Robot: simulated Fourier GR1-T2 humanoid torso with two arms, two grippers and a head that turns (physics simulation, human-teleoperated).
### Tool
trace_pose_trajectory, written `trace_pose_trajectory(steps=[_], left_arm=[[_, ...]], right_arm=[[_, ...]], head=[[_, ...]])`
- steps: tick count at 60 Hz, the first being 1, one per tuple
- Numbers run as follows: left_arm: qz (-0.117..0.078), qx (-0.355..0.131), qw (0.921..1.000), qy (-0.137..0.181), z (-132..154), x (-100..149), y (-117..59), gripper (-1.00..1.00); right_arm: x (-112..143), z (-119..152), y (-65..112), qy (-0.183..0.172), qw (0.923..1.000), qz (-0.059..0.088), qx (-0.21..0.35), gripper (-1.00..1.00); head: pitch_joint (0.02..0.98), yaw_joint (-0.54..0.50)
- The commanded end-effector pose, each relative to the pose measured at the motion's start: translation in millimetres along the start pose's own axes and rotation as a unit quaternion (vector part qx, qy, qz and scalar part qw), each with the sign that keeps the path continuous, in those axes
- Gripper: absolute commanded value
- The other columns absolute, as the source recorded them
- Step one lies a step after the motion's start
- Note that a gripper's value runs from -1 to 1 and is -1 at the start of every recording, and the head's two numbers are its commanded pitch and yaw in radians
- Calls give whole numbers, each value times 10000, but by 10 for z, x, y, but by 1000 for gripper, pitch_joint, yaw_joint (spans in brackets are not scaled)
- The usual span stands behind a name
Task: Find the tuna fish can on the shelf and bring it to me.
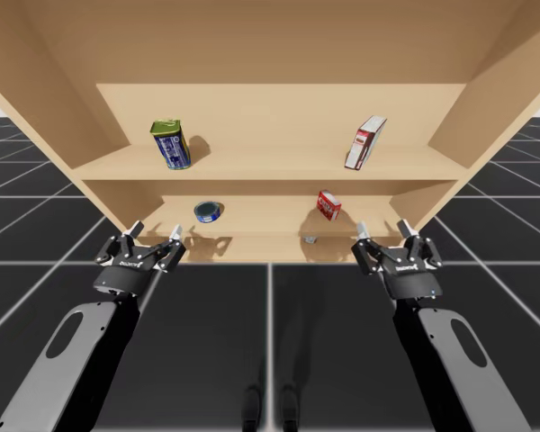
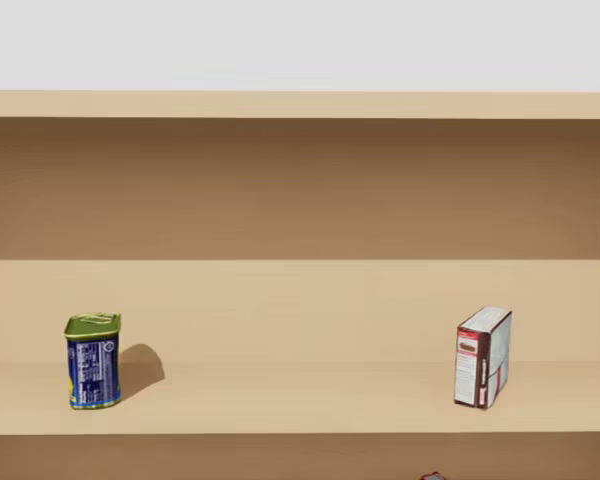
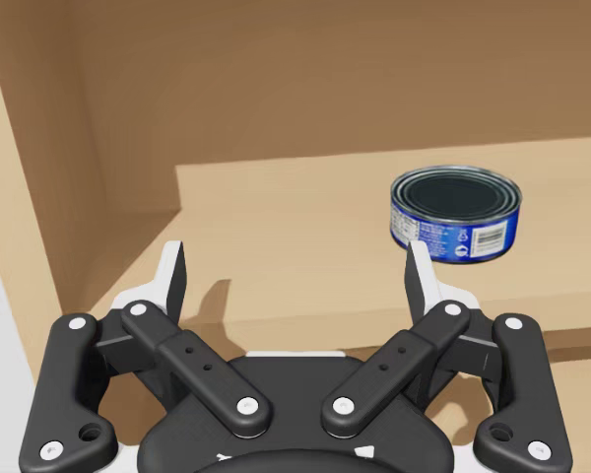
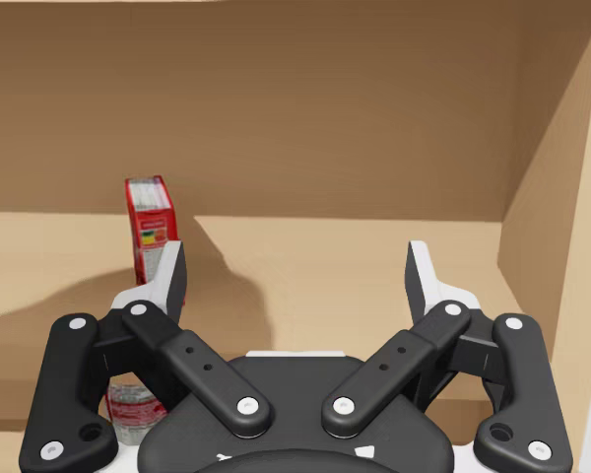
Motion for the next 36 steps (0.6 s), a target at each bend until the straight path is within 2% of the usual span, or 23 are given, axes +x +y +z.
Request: trace_pose_trajectory(steps=[1, 6, 7, 9, 10, 25, 36], left_arm=[[-52, 17, 10000, -5, -2, -6, 8, -1000], [-87, 35, 10000, -10, -2, -9, 10, -1000], [-91, 36, 10000, -9, -2, -10, 10, -1000], [-92, 37, 10000, -7, -1, -11, 10, -1000], [-95, 41, 9999, -5, 0, -11, 11, -1000], [-138, 62, 9999, 22, -9, -17, 28, -1000], [-161, 72, 9998, 36, -23, -26, 42, -1000]], right_arm=[[-5, 6, 6, 7, 9998, -46, -214, -1000], [9, -7, -3, 10, 9998, -89, -198, -1000], [10, -14, -10, 25, 9997, -60, -252, -1000], [8, -14, -22, 58, 9997, -99, -211, -1000], [8, -18, -37, 103, 9997, -163, -178, -1000], [5, -39, -58, 96, 9996, -163, -233, -1000], [7, -42, -67, 125, 9995, -172, -239, -1000]], head=[[83, -11], [104, -12], [114, -12], [129, -12], [153, -10], [336, 9], [462, 117]])
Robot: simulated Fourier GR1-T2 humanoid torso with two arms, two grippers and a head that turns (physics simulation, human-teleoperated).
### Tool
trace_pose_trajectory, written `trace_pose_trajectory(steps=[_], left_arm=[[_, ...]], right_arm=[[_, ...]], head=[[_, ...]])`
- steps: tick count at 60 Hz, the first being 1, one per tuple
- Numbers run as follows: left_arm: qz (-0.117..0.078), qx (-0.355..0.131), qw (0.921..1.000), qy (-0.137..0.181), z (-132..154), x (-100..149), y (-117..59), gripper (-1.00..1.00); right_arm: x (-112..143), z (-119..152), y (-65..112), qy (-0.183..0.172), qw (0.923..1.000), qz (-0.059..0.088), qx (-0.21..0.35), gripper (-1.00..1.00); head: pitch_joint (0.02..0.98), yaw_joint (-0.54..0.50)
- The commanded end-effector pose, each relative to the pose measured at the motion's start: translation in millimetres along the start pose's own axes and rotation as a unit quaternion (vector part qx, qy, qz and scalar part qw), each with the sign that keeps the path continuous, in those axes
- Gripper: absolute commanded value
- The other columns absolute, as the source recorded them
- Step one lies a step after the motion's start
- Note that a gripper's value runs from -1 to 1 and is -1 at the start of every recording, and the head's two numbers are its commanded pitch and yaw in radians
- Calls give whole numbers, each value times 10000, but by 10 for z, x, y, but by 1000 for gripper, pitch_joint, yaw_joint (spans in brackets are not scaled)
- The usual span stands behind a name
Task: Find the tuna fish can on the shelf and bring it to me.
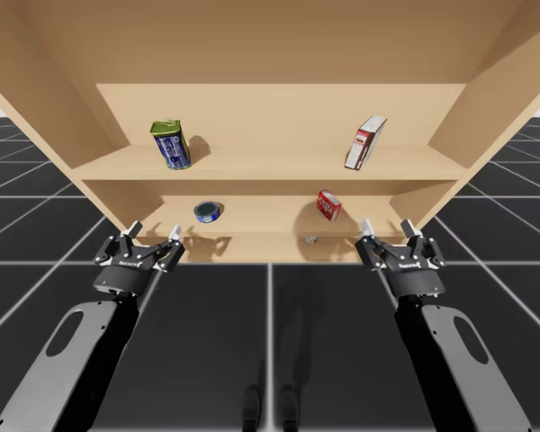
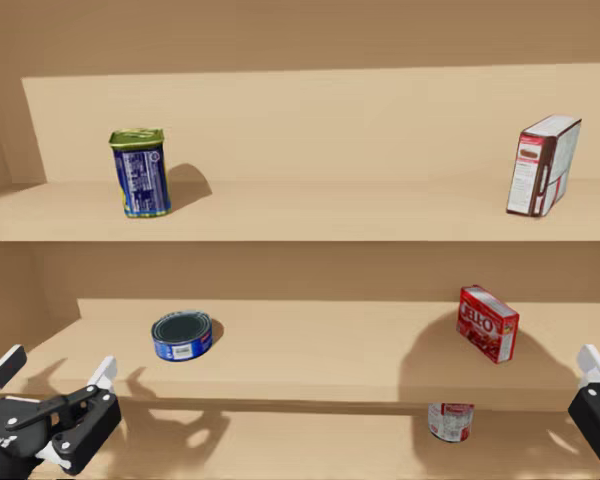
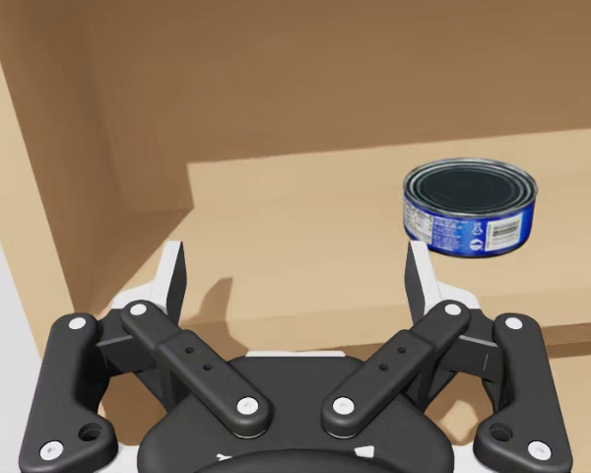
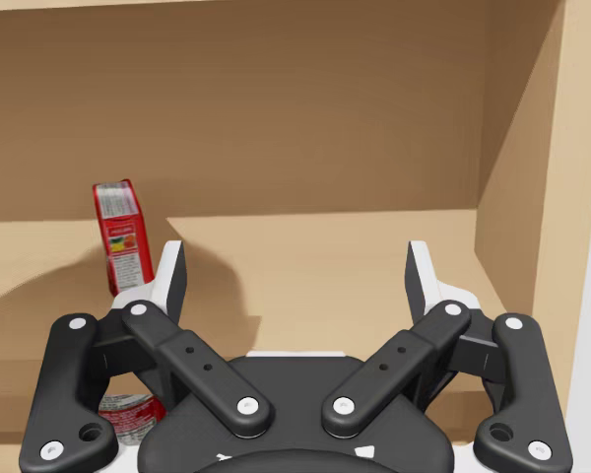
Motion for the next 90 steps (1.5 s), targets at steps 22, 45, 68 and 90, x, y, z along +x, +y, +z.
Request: trace_pose_trajectory(steps=[22, 45, 68, 90], left_arm=[[90, -86, 9999, -67, 12, 47, -37, -1000], [275, -517, 9974, 413, 162, 511, -281, -1000], [335, -733, 9948, 616, -264, 489, -565, -1000], [262, -624, 9938, 887, -708, 326, -725, -1000]], right_arm=[[-24, -15, -7, 101, 9999, -39, 14, -1000], [-26, -17, -29, 129, 9999, -114, -10, -1000], [-31, -31, -59, 114, 9998, -143, 18, -1000], [-27, -33, -81, 107, 9998, -160, 4, -1000]], head=[[574, 287], [554, 277], [539, 281], [538, 282]])
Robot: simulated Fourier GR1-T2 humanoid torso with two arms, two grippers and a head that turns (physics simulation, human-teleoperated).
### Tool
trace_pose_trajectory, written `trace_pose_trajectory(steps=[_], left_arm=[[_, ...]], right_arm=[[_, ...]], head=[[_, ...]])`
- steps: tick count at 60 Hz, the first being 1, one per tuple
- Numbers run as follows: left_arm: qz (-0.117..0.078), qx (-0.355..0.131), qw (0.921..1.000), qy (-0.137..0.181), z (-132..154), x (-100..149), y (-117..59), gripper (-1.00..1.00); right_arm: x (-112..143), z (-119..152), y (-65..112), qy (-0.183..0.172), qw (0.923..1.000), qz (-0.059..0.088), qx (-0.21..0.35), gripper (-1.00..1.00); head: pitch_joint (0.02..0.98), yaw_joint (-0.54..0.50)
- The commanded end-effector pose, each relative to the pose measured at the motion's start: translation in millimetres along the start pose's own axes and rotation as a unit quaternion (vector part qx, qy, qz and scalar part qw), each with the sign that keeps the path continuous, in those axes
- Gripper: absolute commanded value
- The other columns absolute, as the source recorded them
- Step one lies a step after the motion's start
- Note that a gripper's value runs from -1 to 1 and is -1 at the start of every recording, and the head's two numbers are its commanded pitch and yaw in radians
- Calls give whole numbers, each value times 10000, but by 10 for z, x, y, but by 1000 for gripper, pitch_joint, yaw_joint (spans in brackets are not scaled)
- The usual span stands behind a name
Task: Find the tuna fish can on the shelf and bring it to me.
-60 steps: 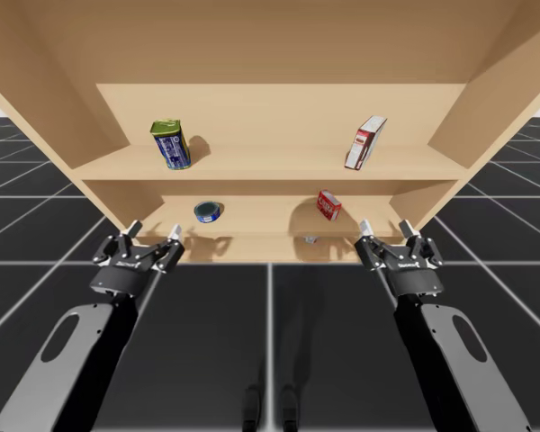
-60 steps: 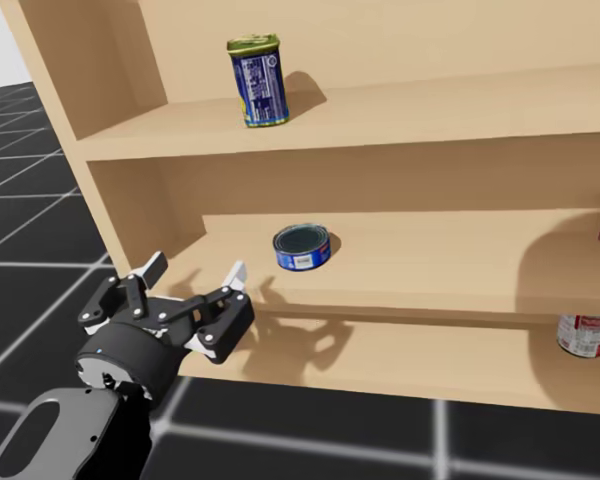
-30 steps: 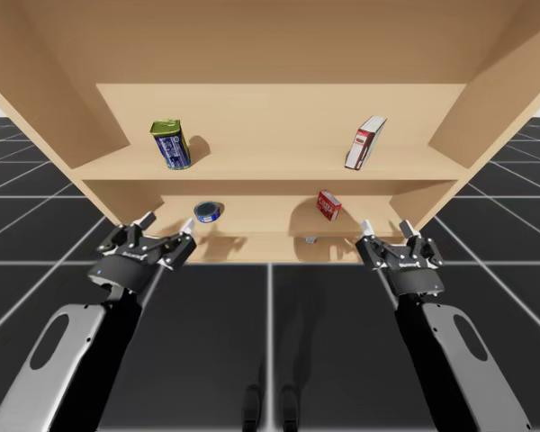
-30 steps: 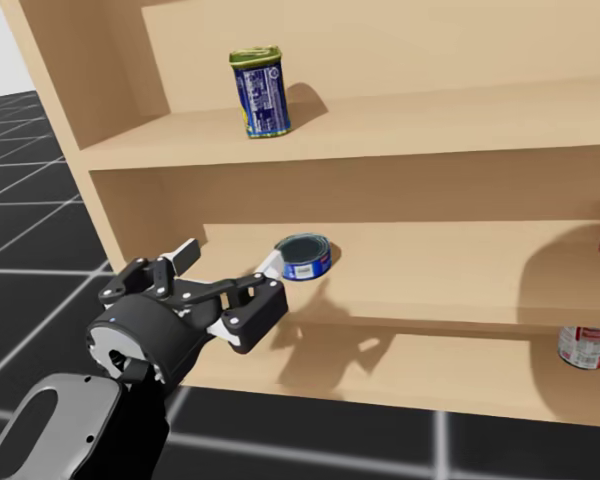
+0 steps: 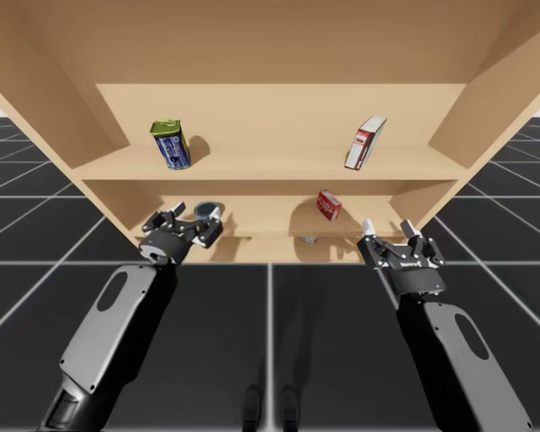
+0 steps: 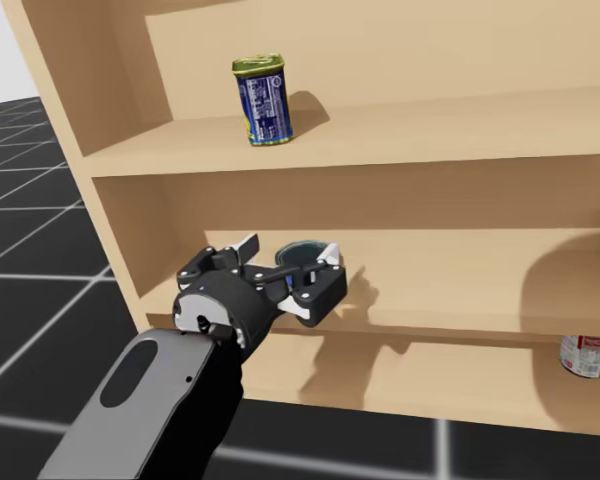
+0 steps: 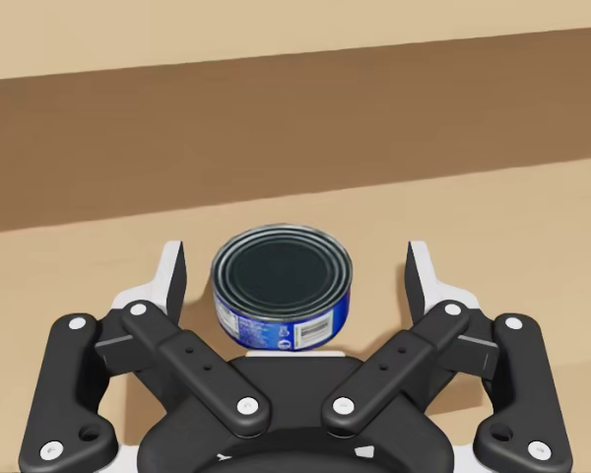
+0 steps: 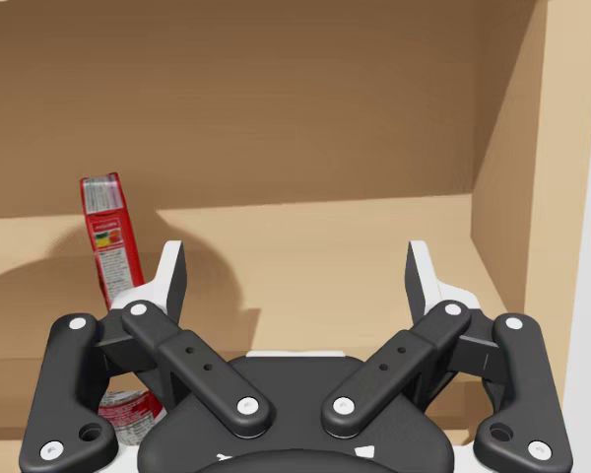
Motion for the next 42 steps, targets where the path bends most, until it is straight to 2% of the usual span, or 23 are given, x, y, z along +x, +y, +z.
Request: trace_pose_trajectory(steps=[1, 5, 21, 25, 27, 28, 29, 31, 42], left_arm=[[-61, 79, 9998, 152, -224, -80, -40, -1000], [-77, 121, 9996, 239, -300, -132, -46, -1000], [112, 221, 9983, 528, -491, -279, 17, -1000], [79, 200, 9982, 556, -490, -296, 12, -1000], [45, 189, 9983, 543, -477, -299, 2, -853], [29, 164, 9984, 538, -460, -297, -11, 263], [12, 150, 9984, 536, -452, -293, -16, 834], [1, 126, 9986, 518, -426, -275, -27, 970], [-13, -33, 9996, 266, -249, -62, -73, 962]], right_arm=[[2, -3, -14, -4, 10000, -12, -6, -1000], [6, -2, -21, -4, 10000, -15, -14, -1000], [10, 1, -29, -5, 10000, -25, -26, -1000], [9, 6, -34, -3, 10000, -21, -39, -1000], [10, 6, -35, -3, 10000, -22, -41, -1000], [9, 7, -37, -2, 10000, -23, -45, -1000], [9, 7, -37, -1, 10000, -22, -46, -1000], [9, 7, -40, 0, 10000, -20, -45, -1000], [8, 1, -49, 2, 10000, -26, -52, -1000]], head=[[537, 281], [539, 277], [535, 271], [528, 269], [528, 268], [528, 268], [528, 268], [527, 267], [528, 265]])
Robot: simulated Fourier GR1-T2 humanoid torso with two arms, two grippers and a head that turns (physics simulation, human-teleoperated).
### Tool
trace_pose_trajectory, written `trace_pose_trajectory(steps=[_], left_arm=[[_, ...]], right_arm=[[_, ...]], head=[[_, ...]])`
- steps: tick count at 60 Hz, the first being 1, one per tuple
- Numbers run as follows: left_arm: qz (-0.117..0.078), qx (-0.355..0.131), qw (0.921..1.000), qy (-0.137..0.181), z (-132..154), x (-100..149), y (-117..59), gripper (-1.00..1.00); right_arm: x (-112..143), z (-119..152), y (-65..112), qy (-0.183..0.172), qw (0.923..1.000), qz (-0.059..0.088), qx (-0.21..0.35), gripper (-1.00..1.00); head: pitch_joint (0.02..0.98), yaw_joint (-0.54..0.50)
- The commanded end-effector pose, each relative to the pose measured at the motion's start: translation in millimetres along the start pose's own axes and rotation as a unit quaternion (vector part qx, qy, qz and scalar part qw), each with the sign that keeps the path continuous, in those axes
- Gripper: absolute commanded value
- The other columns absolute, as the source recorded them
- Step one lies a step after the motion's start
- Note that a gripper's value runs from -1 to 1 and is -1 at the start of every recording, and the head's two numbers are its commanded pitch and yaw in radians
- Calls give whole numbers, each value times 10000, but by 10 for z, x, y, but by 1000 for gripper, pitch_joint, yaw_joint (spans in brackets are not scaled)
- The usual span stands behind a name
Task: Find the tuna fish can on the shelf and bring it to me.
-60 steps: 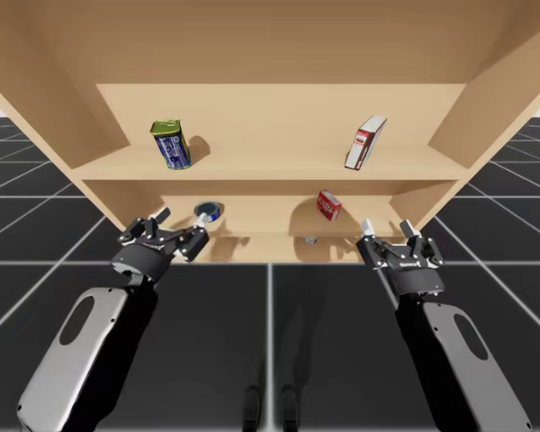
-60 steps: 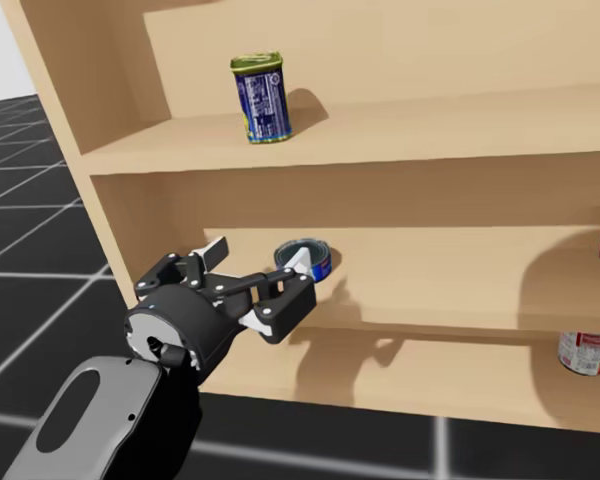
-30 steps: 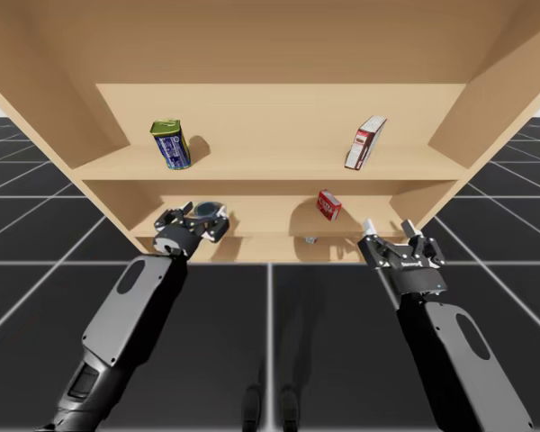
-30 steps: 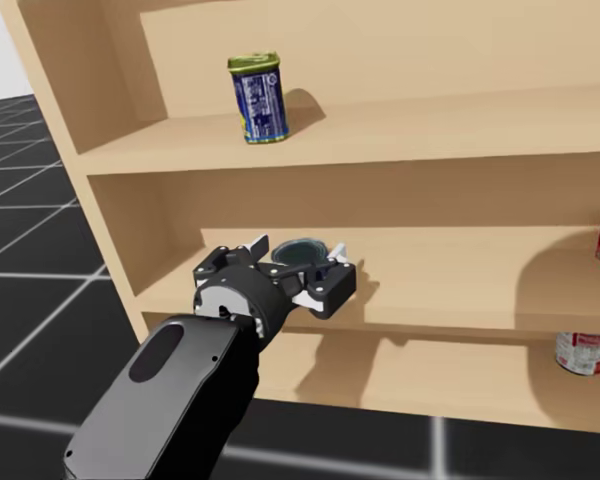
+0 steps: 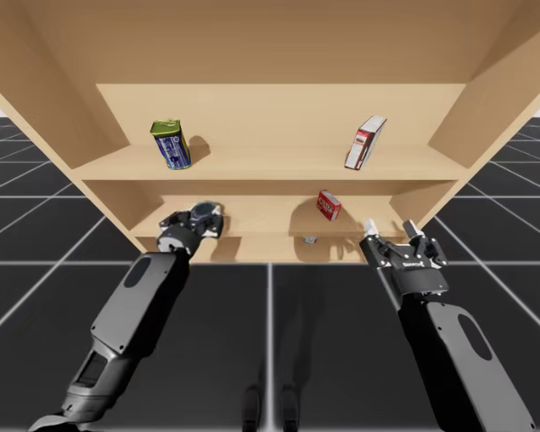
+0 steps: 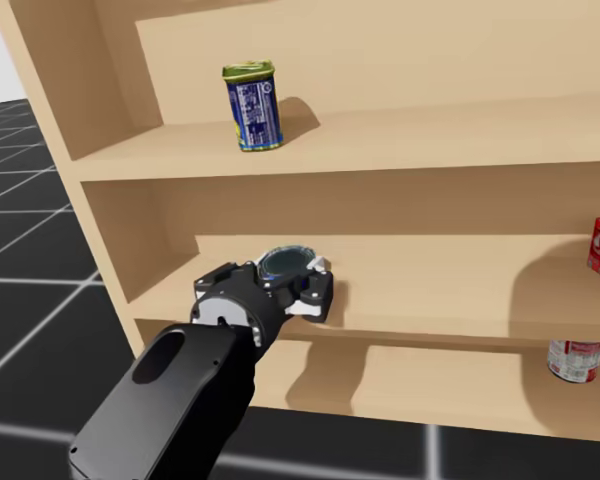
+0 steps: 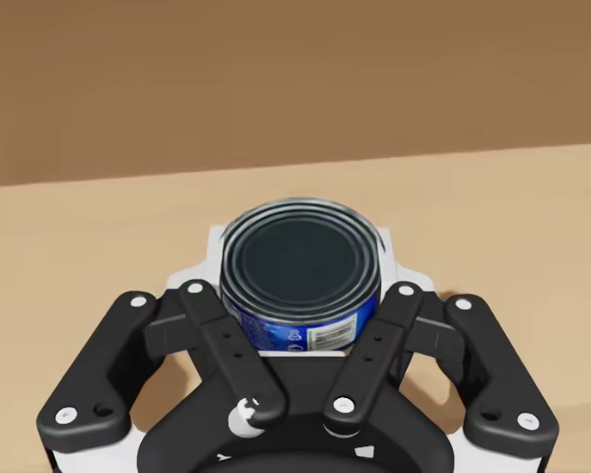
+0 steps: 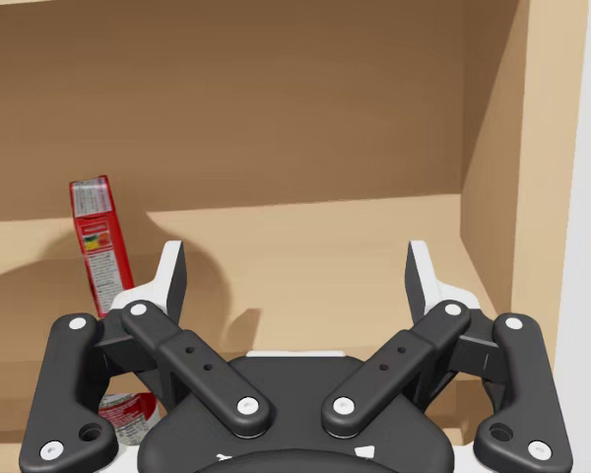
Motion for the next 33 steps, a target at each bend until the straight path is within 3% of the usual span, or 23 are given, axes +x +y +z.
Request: trace_pose_trajectory(steps=[1, 10, 22, 33], left_arm=[[-99, -491, 9985, -207, 132, 156, -77, 956], [-322, -481, 9974, -425, 422, 320, -54, 1000], [-460, -601, 9967, -277, 854, 341, 55, 1000], [-917, -737, 9930, -80, 1261, 325, 191, 1000]], right_arm=[[-3, -5, -11, 3, 10000, -5, -9, -1000], [-1, -6, -17, 4, 10000, -1, -12, -1000], [-6, -10, -20, 10, 10000, 7, -16, -1000], [-12, -8, -26, 14, 10000, 58, -18, -1000]], head=[[528, 265], [524, 263], [523, 262], [518, 257]])
